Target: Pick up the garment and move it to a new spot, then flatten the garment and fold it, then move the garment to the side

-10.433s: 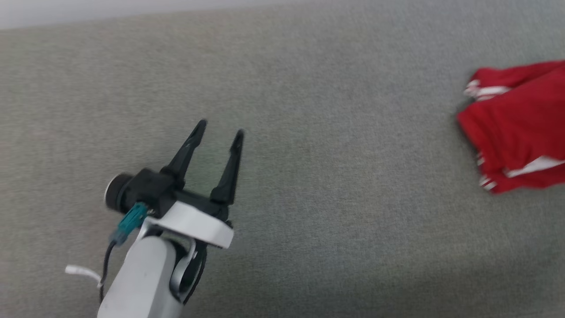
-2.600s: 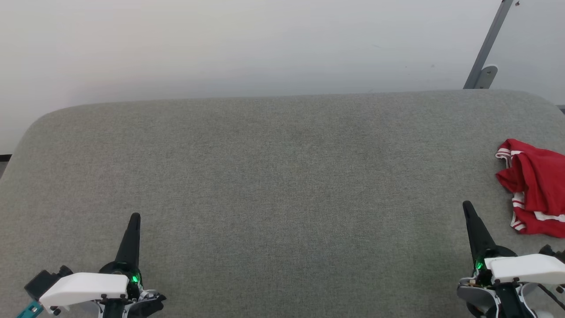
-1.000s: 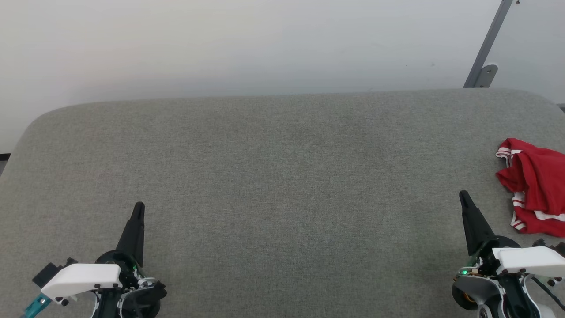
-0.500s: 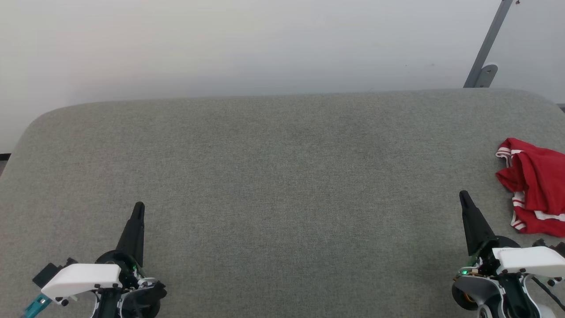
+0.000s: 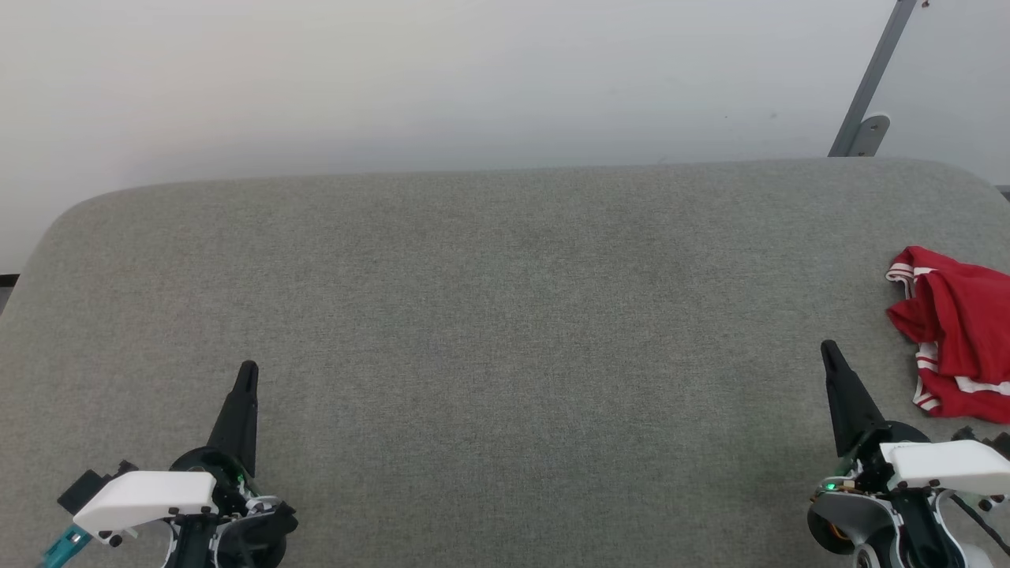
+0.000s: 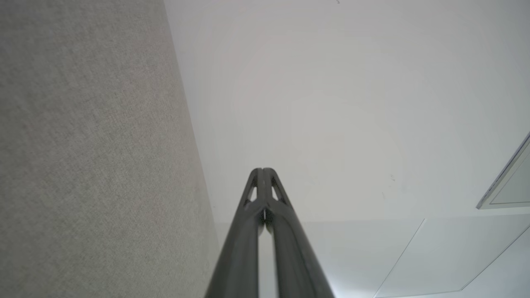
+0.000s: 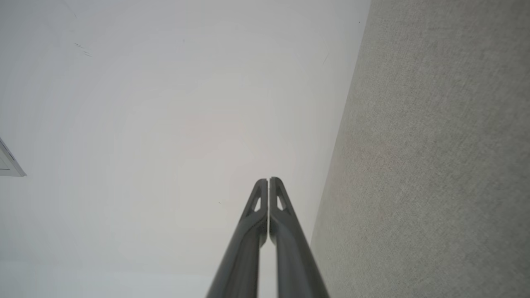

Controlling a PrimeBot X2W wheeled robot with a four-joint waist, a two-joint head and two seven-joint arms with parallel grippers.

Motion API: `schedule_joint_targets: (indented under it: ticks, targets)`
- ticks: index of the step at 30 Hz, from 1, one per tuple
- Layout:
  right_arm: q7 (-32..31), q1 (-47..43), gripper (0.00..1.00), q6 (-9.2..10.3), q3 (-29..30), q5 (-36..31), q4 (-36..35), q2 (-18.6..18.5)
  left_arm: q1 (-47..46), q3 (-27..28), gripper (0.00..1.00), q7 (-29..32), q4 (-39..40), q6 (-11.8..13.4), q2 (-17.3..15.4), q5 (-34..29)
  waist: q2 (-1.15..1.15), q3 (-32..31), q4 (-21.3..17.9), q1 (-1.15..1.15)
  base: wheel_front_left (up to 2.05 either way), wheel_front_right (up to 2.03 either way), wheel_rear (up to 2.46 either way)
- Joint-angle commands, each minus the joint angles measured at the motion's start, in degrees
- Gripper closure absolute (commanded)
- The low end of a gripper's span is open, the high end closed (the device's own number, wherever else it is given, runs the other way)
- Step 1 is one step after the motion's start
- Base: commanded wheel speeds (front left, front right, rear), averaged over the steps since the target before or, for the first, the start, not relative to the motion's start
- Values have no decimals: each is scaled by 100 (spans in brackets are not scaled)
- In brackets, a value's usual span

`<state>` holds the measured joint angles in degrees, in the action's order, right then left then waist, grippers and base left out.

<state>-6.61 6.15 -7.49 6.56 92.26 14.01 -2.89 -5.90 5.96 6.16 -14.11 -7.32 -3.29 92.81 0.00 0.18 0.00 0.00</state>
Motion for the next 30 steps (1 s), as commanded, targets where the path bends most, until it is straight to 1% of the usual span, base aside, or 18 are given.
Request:
schedule_joint_targets:
  ticks: [1,30]
  targets:
    - [-11,27,100,0,2,24,9,8,-71,20,100,22,-1,-30,11,-7,0,0,0,0,0,0,0]
    - [-8,27,100,0,0,25,9,7,-74,37,100,36,-1,-30,24,-28,0,0,0,0,0,0,0]
